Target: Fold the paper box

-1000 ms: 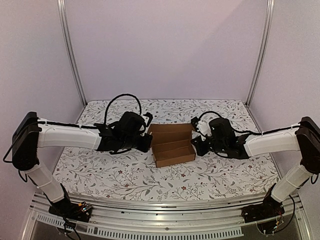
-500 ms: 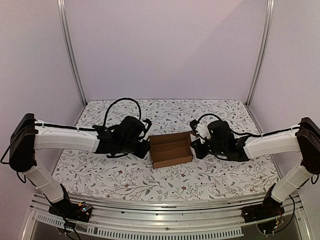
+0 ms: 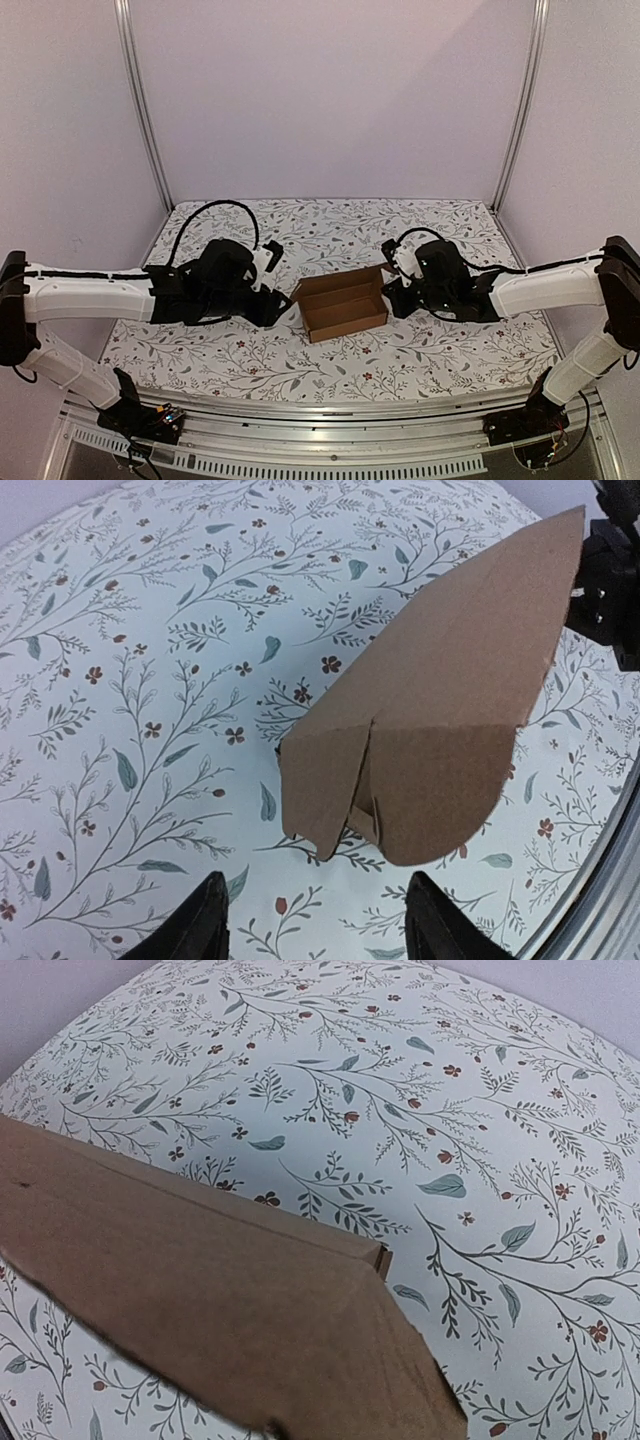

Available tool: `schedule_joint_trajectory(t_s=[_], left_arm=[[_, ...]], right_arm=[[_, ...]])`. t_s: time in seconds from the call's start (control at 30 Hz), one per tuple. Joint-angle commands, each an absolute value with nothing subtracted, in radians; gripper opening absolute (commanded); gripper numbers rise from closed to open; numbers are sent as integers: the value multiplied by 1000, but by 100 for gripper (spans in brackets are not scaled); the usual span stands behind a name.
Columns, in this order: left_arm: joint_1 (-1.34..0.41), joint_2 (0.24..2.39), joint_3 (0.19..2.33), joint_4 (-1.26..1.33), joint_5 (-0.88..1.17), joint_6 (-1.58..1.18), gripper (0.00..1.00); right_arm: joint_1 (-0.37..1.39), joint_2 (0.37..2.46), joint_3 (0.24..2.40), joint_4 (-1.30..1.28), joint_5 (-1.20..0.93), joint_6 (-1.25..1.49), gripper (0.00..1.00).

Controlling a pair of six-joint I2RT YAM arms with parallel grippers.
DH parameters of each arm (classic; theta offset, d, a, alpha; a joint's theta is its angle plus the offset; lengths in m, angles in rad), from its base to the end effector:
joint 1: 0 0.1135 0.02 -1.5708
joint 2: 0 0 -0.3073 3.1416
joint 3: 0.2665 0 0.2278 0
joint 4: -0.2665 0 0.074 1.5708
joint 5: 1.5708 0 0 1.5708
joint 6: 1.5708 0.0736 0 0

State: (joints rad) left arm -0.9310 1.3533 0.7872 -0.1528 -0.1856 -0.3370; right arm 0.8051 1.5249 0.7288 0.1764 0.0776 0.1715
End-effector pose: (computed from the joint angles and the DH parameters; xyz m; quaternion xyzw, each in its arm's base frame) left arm 0.1789 -0.2177 0.2500 0.2288 0.8782 -0.1757 0.3814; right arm 0.2276 0.2285 0.2198 -0.2599 0.8497 0.1842 0.4202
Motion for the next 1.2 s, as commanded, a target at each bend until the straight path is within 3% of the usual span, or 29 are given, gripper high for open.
schedule_joint_trajectory(t_s=[0.0, 0.37, 0.6, 0.83, 1.07, 1.17], left_arm=[[-925, 1318, 713, -28, -75, -321, 59], [-924, 1329, 601, 220, -98, -255, 54], [-922, 1361, 574, 284, -87, -234, 42], [-922, 1377, 574, 306, -78, -234, 24], [-922, 1395, 581, 311, -65, -235, 0], [-922, 1402, 586, 312, -63, -238, 0]], right_arm=[[811, 1506, 759, 120, 79, 228, 0], [812, 1484, 778, 113, 49, 262, 0], [812, 1472, 782, 104, 51, 267, 0], [813, 1472, 788, 99, 48, 270, 0], [825, 1480, 801, 94, 53, 273, 0], [834, 1479, 808, 91, 56, 275, 0]])
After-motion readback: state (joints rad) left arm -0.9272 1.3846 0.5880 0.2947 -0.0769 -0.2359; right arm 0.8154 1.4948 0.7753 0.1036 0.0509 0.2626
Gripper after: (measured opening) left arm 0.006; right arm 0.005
